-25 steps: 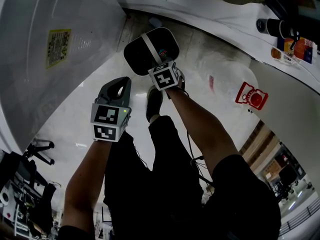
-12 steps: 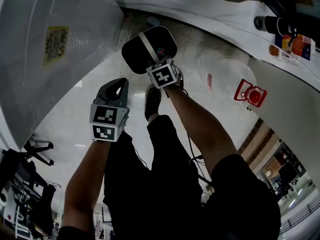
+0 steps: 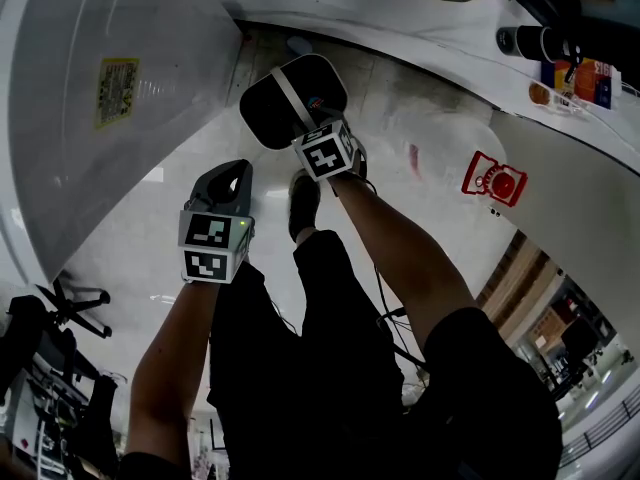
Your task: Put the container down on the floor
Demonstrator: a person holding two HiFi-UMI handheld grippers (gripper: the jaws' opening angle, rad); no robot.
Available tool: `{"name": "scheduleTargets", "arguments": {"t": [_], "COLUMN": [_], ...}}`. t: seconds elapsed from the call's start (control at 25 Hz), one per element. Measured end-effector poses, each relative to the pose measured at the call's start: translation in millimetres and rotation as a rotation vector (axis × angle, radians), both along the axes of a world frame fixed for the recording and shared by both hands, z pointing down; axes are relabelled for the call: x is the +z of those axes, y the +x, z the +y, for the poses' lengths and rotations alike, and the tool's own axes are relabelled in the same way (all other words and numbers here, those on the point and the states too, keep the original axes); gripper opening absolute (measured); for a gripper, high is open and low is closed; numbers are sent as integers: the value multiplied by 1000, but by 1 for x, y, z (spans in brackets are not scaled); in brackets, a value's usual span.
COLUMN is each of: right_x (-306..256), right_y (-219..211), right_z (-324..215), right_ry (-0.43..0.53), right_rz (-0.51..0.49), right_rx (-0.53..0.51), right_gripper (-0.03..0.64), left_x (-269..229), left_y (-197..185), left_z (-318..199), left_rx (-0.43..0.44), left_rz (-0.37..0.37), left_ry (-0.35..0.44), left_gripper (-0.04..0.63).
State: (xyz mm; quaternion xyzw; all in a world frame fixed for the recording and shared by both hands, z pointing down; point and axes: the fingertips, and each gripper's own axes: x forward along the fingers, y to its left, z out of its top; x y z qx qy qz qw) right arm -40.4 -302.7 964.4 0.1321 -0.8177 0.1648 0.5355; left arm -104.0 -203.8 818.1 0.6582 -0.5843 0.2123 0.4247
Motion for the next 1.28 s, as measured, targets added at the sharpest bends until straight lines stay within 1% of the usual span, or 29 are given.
{"name": "scheduleTargets", "arguments": {"t": [0.16,0.36,0.48,0.56,0.64,0.8,0.92,1.04,1.12,1.2,1.28], "right_x": [-23,-54,-73,-87,-102,-142,-177,-211,-231,-251,-274], "right_y": [-1,7,12,15,17,17,16,16,15,13,12], "right_z": [-4,-9,-8,-6,-6,0,-1,-3,-3,-3,0], "right_ry": [23,34,33,32,31,13,37,56,76,89,93], "right_rz": [-5,-17,-24,-35,-49,-111,-159,-186,-198,-221,-255], "right_rx": [-25,0,22,32,57,148,182,206,202,192,193], "right_gripper": [173,183,183,183,181,181,181,181,170,121,106], "left_x": [-22,-46,-61,-71,-84,-119,-146,-171,-185,-199,-215], "left_y": [-1,-1,2,5,7,4,2,-2,-3,-3,-4], "left_z": [-7,-9,-7,-5,-6,-3,-1,4,6,9,13], "left_rx": [16,46,55,76,96,98,102,102,109,121,126], "left_rz": [-5,-25,-23,-28,-32,-24,-26,-30,-34,-41,-45], "left_ry": [25,37,40,44,56,95,122,143,152,162,178], "left_gripper": [8,8,8,8,8,8,8,8,8,8,8]}}
